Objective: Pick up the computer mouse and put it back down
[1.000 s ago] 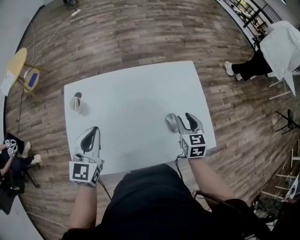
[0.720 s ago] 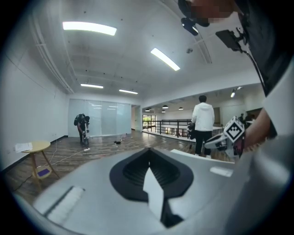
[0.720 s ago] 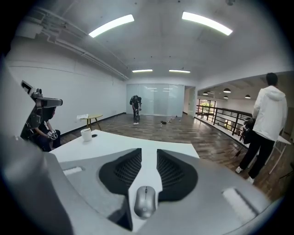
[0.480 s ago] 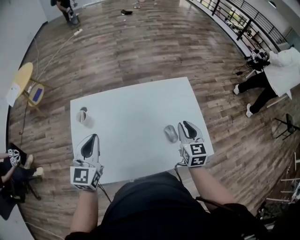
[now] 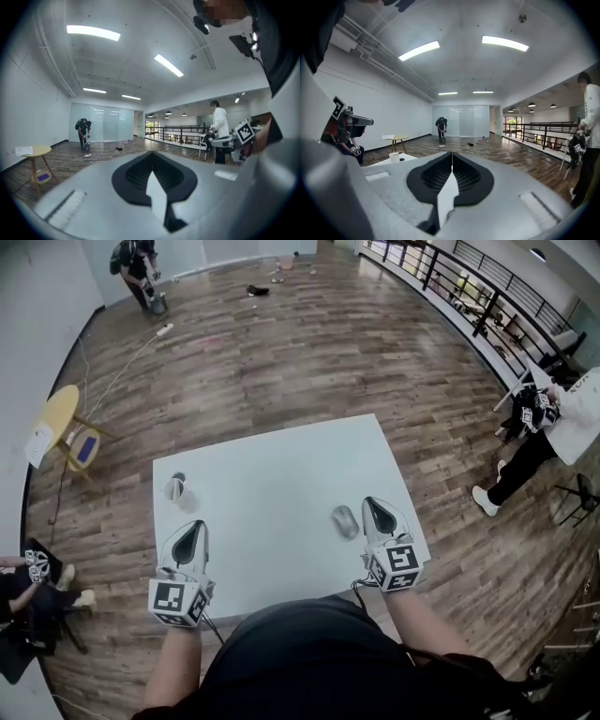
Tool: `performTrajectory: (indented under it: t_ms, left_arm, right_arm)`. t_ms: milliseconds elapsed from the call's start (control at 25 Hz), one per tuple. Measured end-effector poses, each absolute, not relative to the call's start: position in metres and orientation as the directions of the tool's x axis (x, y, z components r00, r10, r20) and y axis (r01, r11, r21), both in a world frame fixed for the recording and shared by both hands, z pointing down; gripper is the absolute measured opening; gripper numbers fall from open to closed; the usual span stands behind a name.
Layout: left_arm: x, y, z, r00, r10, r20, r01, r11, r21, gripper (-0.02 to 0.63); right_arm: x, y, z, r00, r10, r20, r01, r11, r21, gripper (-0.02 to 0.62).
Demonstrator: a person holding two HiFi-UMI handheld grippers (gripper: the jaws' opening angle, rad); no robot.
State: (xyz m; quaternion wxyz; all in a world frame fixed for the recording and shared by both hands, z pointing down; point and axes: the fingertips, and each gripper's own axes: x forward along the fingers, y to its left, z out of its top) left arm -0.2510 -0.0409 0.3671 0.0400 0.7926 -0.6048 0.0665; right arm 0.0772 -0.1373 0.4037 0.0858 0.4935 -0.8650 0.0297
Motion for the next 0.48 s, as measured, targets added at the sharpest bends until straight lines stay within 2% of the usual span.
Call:
performTrajectory:
  t_ms: [480]
  left_arm:
    - [-0.255, -0.033, 0.374, 0.261, -0.951, 0.166, -0.963, -0.267, -0.017, 0.002]
  right_arm:
    - [0.076, -0.124, 0.404, -0.524, -0.838, 0.154, -0.839, 0.538, 0.074, 0.002]
